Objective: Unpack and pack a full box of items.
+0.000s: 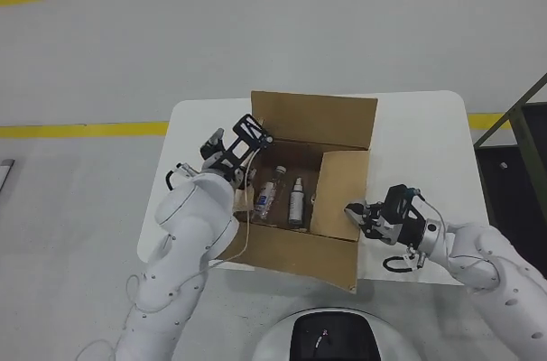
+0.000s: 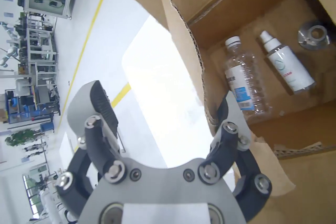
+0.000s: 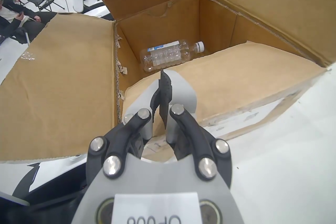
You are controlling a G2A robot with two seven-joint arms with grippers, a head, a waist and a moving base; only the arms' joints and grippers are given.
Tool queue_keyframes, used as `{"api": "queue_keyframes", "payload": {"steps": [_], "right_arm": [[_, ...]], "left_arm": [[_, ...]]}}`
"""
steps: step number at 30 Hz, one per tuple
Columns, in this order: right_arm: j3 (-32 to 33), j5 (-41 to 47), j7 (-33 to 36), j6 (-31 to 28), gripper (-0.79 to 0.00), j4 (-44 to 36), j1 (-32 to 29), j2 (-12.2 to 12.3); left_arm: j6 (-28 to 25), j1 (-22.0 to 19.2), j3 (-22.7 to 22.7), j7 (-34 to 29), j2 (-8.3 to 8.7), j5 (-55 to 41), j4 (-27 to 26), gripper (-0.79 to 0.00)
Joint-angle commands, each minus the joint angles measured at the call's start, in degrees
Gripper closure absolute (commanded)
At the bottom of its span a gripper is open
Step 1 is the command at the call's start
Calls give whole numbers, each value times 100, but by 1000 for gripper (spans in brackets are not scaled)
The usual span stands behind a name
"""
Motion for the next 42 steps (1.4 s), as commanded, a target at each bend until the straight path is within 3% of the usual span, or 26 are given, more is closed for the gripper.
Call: {"api": "queue_keyframes", "payload": {"steps": [1, 16, 32, 42], "right_arm": [[1, -5, 12, -4, 0, 9, 17, 3], [81, 6, 78, -50, 0, 144, 144, 36], [83, 1, 35, 39, 0, 135, 113, 53], [229, 76, -192, 110, 0, -10, 29, 72]], "left_arm": [[-36, 0, -166, -1, 21, 83, 29, -785], [-176, 426, -1101, -65, 154, 537, 101, -785], [-207, 777, -1135, 52, 157, 534, 557, -785], [-153, 740, -1172, 152, 142, 432, 301, -785]]}}
